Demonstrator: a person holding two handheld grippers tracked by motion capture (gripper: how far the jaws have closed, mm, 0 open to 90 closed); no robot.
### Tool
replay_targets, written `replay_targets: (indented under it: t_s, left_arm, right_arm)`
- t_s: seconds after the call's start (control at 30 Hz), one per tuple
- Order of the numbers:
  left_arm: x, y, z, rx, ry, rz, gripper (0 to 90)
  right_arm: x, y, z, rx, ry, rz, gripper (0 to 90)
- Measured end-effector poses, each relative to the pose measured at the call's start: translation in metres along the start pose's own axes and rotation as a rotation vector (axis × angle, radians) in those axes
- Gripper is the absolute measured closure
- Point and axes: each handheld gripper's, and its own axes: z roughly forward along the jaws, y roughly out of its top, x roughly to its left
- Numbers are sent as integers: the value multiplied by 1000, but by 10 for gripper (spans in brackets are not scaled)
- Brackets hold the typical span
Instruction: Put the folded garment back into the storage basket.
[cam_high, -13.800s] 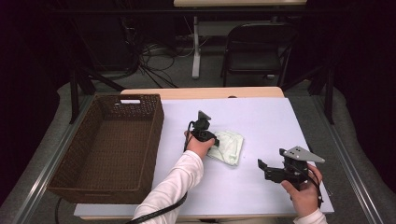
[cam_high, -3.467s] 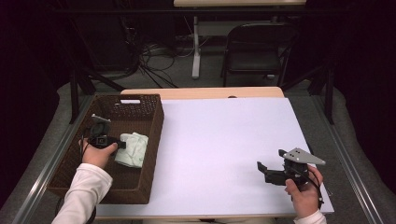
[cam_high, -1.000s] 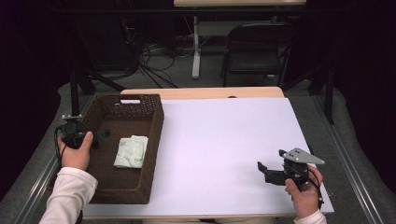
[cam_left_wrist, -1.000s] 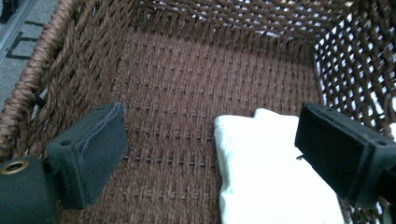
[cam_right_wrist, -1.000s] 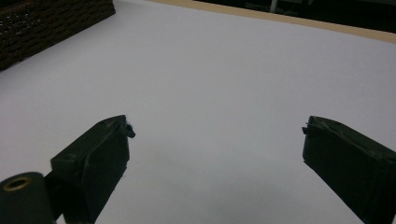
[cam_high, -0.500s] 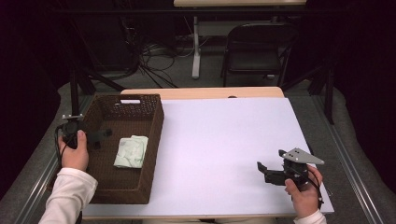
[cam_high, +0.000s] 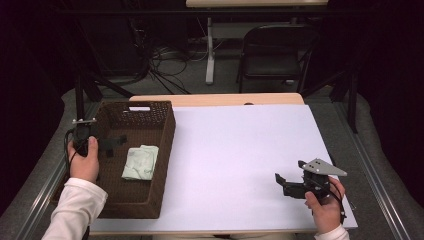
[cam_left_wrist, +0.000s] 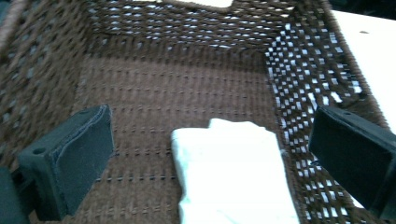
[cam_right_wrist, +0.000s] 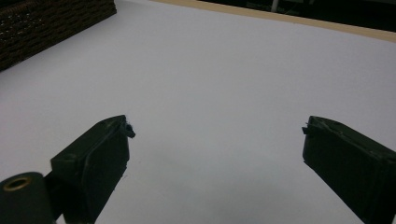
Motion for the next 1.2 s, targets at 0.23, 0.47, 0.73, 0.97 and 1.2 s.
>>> replay_targets:
  t_s: [0.23,0.47,0.73,0.97,1.2]
  left_arm:
    - [-26,5,-1,7,-55,63,7]
    - [-57,8,3,9,-113,119,7]
    - [-93,6,9,17,-189,196,8]
    - [-120,3,11,27,-245,259,8]
    - [-154,-4,14,31,-305,328,9]
  right_arm:
    - [0,0,-1,1,-1,3,68]
    - [0,0,-1,1,2,-4,65]
    - [0,0,-1,-3,4,4,65]
    - [0,0,-1,-4,1,-4,65]
    - [-1,1,-2,-3,1,-2,65]
